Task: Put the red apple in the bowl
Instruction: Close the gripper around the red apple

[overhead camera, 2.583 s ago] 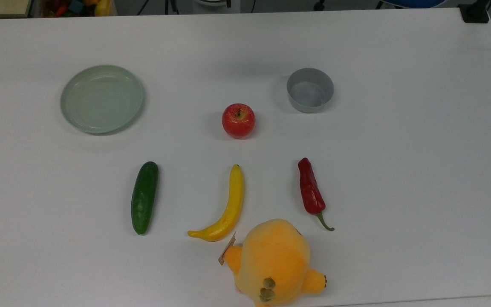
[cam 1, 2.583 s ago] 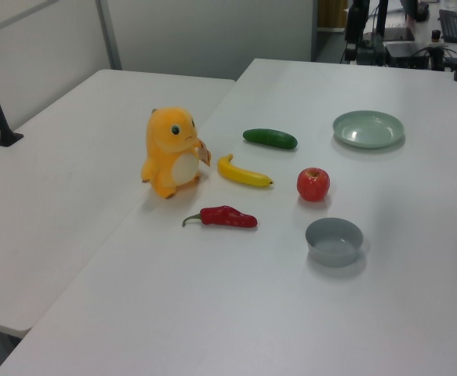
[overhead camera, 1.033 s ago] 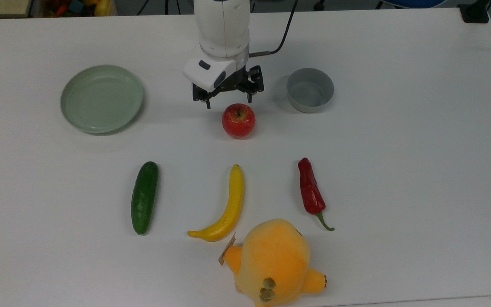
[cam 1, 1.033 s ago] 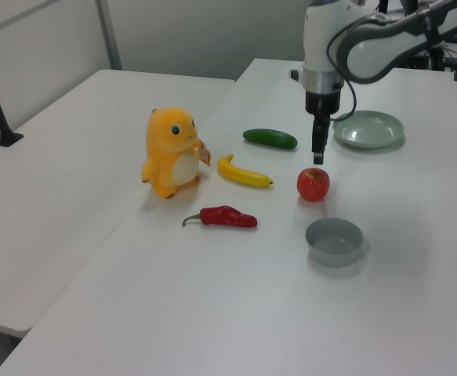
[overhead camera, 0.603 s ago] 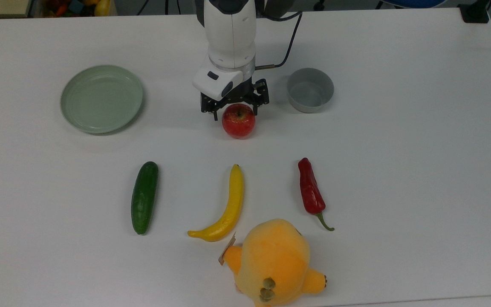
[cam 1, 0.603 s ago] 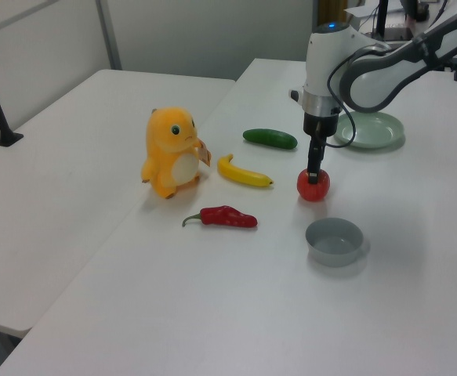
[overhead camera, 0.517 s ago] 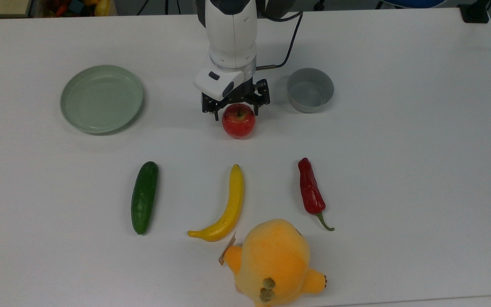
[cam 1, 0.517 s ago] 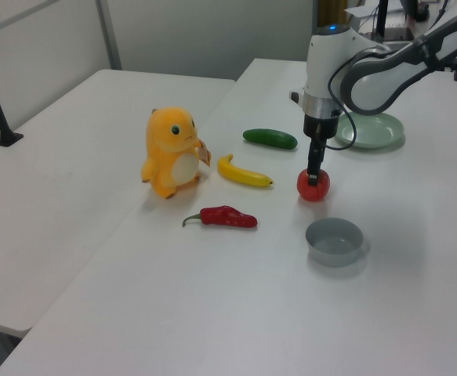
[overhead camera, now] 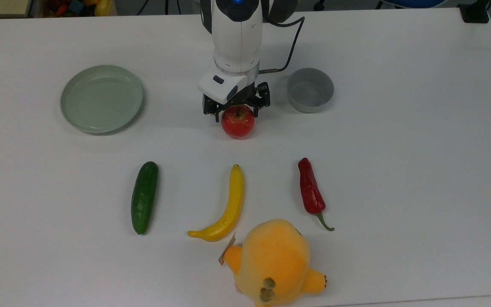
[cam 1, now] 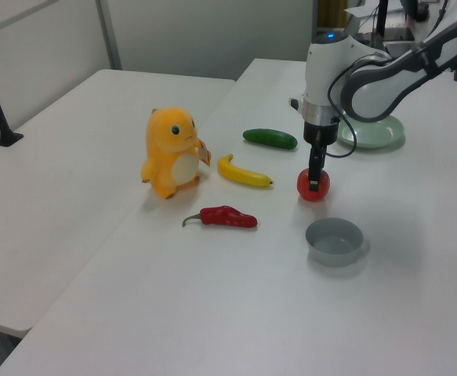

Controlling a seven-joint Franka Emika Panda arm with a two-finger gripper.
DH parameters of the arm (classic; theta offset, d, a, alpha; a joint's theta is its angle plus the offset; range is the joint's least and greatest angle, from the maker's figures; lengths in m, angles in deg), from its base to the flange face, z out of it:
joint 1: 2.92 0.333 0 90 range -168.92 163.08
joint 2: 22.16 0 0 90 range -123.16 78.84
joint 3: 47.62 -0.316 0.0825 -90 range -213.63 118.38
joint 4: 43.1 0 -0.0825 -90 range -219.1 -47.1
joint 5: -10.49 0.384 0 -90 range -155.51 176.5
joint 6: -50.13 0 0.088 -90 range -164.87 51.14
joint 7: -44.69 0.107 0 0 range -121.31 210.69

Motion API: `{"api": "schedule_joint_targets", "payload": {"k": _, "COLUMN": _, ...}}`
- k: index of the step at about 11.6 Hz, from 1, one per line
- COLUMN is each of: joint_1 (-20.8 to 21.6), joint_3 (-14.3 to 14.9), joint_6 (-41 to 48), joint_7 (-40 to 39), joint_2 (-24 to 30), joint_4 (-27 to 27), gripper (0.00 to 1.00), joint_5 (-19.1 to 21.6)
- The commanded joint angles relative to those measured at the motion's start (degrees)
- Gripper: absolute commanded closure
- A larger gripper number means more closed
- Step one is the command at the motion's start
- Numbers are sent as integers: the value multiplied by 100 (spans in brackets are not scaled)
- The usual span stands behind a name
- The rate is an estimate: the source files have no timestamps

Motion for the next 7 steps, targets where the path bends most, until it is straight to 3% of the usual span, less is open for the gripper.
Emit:
{"api": "schedule_joint_targets", "payload": {"k": 1, "joint_1": 28, "joint_3": -17, "joint_6": -214, "joint_7": 180, "joint_2": -22, "joint_4": -103, "gripper": 0, "joint_5": -257}}
{"api": "schedule_joint_targets", "payload": {"k": 2, "joint_1": 28, "joint_3": -26, "joint_6": -222, "joint_7": 180, "joint_2": -40, "joint_4": -103, "gripper": 2, "joint_5": -258}}
{"api": "schedule_joint_targets", "payload": {"k": 3, "joint_1": 28, "joint_3": -26, "joint_6": -222, "joint_7": 180, "joint_2": -57, "joint_4": -103, "gripper": 14, "joint_5": -258}}
{"api": "schedule_joint_targets", "payload": {"k": 6, "joint_1": 2, "joint_3": -26, "joint_6": -301, "joint_7": 127, "joint_2": -84, "joint_4": -112, "gripper": 76, "joint_5": -266}}
{"api": "schedule_joint_targets", "payload": {"k": 7, "joint_1": -24, "joint_3": -26, "joint_6": -301, "joint_7": 127, "joint_2": -84, "joint_4": -103, "gripper": 89, "joint_5": -266}}
